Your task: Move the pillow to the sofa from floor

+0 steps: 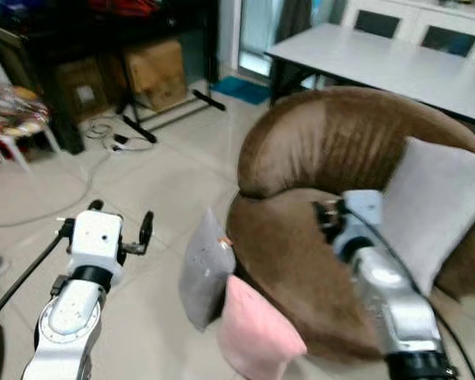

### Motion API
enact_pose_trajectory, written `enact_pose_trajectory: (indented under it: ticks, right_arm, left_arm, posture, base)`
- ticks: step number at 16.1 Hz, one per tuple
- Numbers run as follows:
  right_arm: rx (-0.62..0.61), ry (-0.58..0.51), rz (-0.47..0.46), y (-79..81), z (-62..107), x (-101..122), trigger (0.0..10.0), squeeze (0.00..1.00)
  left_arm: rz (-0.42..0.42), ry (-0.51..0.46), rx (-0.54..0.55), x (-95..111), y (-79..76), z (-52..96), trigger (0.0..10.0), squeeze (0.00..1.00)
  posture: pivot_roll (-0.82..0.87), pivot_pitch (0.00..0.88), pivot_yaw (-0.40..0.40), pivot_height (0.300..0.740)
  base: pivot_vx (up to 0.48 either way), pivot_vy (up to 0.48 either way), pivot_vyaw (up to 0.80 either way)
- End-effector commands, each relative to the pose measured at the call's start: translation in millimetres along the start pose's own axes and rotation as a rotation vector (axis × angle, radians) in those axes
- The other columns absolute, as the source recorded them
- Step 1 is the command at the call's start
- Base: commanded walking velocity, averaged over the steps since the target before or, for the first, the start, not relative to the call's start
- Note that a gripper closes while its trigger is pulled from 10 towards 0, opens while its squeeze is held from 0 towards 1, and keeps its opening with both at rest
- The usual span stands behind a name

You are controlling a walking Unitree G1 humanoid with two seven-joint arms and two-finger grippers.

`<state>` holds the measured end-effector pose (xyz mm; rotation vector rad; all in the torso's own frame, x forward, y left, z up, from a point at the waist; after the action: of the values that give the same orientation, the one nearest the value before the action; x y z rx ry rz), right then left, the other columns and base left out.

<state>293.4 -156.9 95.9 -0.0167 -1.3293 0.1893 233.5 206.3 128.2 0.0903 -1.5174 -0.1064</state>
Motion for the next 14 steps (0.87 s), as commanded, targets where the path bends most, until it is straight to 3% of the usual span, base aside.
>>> enact_pose_trajectory:
  ticks: [1, 14]
  right_arm:
    - [0.014, -0.039, -0.002, 7.3, -1.4, 7.4, 10.0, 0.0]
    - [0.021, -0.062, 0.0, 7.7, 0.2, 4.8, 10.0, 0.0]
  left_arm:
    - [-0.013, -0.002, 0.014, 0.6, 5.5, 1.1, 10.0, 0.0]
    - [-0.021, -0.049, 0.057, 2.9, 8.2, 4.3, 10.0, 0.0]
  posture:
    - [0.01, 0.0, -0.032, 0.74]
    - [0.02, 0.0, -0.04, 0.626]
  base:
    - [0.3, 0.0, 0.0]
    - [0.02, 0.0, 0.0]
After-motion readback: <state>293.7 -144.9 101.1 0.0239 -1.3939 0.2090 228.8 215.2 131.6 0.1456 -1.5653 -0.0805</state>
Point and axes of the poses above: a point about 5 cm out from each wrist's last joint towards the gripper, its own z axis pointing back from the gripper into the wrist, its own x axis along the axis of the wrist's last joint, y = z × x, the point moved 1 cm from there along -z, pointing out of the wrist towards the gripper, and after that the axes turned 9 degrees about z, right-handed, at the moved point
